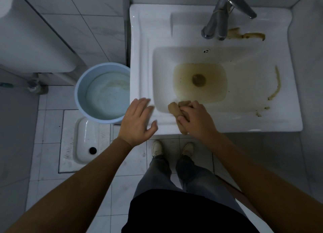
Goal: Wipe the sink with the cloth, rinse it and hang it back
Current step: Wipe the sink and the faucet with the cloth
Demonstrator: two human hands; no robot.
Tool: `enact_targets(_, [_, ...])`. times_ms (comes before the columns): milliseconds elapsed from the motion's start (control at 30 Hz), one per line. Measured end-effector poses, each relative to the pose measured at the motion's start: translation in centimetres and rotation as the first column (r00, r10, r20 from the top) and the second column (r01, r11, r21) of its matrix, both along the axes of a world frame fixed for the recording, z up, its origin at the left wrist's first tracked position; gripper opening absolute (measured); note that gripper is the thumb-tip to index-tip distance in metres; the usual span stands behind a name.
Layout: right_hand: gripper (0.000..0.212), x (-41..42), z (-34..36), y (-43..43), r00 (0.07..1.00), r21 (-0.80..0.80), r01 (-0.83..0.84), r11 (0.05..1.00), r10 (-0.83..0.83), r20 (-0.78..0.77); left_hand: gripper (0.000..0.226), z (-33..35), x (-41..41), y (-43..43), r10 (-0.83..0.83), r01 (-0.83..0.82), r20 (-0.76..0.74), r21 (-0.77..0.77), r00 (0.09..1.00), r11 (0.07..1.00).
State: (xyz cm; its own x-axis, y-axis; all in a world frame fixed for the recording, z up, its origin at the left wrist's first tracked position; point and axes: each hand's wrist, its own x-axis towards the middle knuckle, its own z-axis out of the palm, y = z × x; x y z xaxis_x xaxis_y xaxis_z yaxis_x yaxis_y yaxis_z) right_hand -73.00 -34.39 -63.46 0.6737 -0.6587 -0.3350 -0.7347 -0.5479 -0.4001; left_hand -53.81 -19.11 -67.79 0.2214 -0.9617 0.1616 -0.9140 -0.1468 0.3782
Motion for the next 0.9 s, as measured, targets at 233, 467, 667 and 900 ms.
enact_targets(233, [0.043, 5.9, -0.1, 3.2, 0.991, 0.102, -0.043, 0.994, 0.030, 0.128, 0.051, 0.0, 0.1, -0.1, 0.015, -0.016, -0.045, -0.037, 0.999, 0.999])
enact_targets(467, [0.036, 2.5, -0.2, 0.8, 0.998, 0.042, 0.007, 0.999, -0.009, 0.055, 0.050, 0.3, 0.1, 0.0, 0.009, -0.009, -0.016, 0.000, 1.000, 1.000])
enact_targets(667, [0.037, -3.7, 0.3, -3.7, 0.983, -0.022, 0.102, 0.995, -0.104, -0.153, 0.046, 0.2, 0.2, 0.0, 0.008, -0.009, -0.025, -0.028, 1.000, 1.000])
enact_targets(900, [0.037, 1.6, 0.4, 1.0, 0.996, -0.052, 0.061, 0.997, -0.064, -0.064, 0.039, -0.3, 0.3, 0.0, -0.007, 0.007, -0.014, -0.030, 1.000, 1.000])
